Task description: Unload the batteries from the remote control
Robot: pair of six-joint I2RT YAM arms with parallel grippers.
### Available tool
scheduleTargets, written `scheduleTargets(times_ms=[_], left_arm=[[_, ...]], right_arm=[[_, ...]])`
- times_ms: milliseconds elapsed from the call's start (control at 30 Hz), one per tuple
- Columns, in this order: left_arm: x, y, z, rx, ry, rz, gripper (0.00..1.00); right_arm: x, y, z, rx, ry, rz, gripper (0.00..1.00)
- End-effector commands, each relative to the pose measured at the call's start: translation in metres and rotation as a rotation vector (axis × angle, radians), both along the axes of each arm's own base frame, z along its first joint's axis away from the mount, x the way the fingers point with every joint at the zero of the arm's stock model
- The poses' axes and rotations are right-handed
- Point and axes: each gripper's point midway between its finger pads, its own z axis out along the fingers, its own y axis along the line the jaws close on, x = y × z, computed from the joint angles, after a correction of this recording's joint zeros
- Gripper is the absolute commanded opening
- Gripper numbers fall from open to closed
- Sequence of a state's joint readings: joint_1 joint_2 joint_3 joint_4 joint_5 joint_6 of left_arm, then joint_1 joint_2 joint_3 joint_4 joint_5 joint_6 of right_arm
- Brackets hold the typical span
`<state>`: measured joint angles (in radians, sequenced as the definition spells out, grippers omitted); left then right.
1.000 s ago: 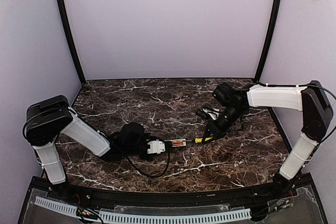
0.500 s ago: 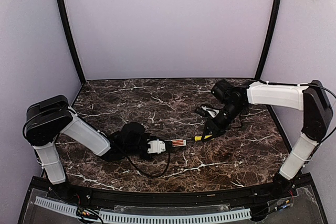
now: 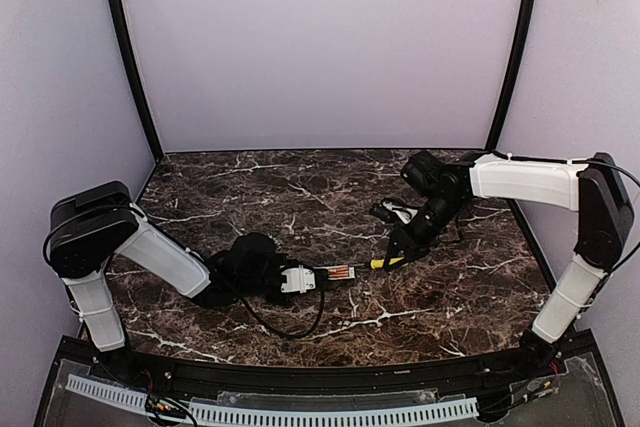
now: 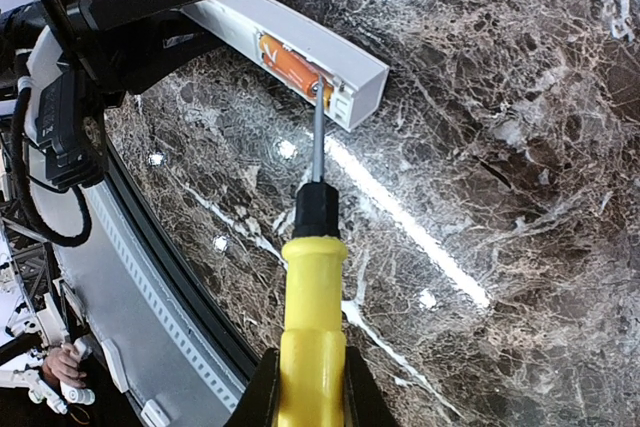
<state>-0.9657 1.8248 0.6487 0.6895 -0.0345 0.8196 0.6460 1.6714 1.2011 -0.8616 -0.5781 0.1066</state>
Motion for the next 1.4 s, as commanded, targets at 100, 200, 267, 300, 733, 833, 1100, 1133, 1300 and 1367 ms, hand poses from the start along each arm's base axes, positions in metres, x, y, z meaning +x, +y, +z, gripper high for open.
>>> scheduleTargets(times_ms=[100,200,267,300,733,833,1100,1133,1300,1367], left_arm=[[-0.007,-0.033,0.046,-0.141,-0.045,-0.097,0.00],[-0.007,-0.033,0.046,-0.141,-0.045,-0.097,0.00],[-0.007,-0.034,0.045,-0.142,-0.045,-0.097,0.00],[-0.007,-0.034,0.045,-0.142,-0.044,-0.096,0.00],[-0.005,-0.035,0.046,-0.140,-0.050,-0.093,0.00],[-0.004,-0.034,0.046,-0.137,-0.054,-0.089,0.00],[-0.004,-0.026,0.044,-0.102,-0.057,-0.073,0.00],[-0.004,-0.026,0.044,-0.099,-0.056,-0.071,0.00],[-0.001,-0.016,0.041,-0.050,-0.043,-0.031,0.00],[-0.002,-0.012,0.037,-0.025,-0.035,-0.026,0.00]], right_arm=[[-0.007,0.040,0.031,0.164,-0.056,0.112,0.00],[-0.009,0.040,0.032,0.157,-0.058,0.117,0.00],[-0.009,0.038,0.031,0.142,-0.061,0.113,0.00],[-0.010,0.037,0.030,0.136,-0.059,0.111,0.00],[-0.012,0.033,0.044,0.109,-0.092,0.109,0.00],[-0.006,0.031,0.050,0.093,-0.131,0.098,0.00],[0.000,0.020,0.058,0.037,-0.184,0.065,0.00],[-0.001,0.019,0.059,0.036,-0.185,0.064,0.00],[-0.006,0.010,0.061,0.001,-0.168,0.060,0.00],[-0.010,0.007,0.061,-0.012,-0.155,0.065,0.00]])
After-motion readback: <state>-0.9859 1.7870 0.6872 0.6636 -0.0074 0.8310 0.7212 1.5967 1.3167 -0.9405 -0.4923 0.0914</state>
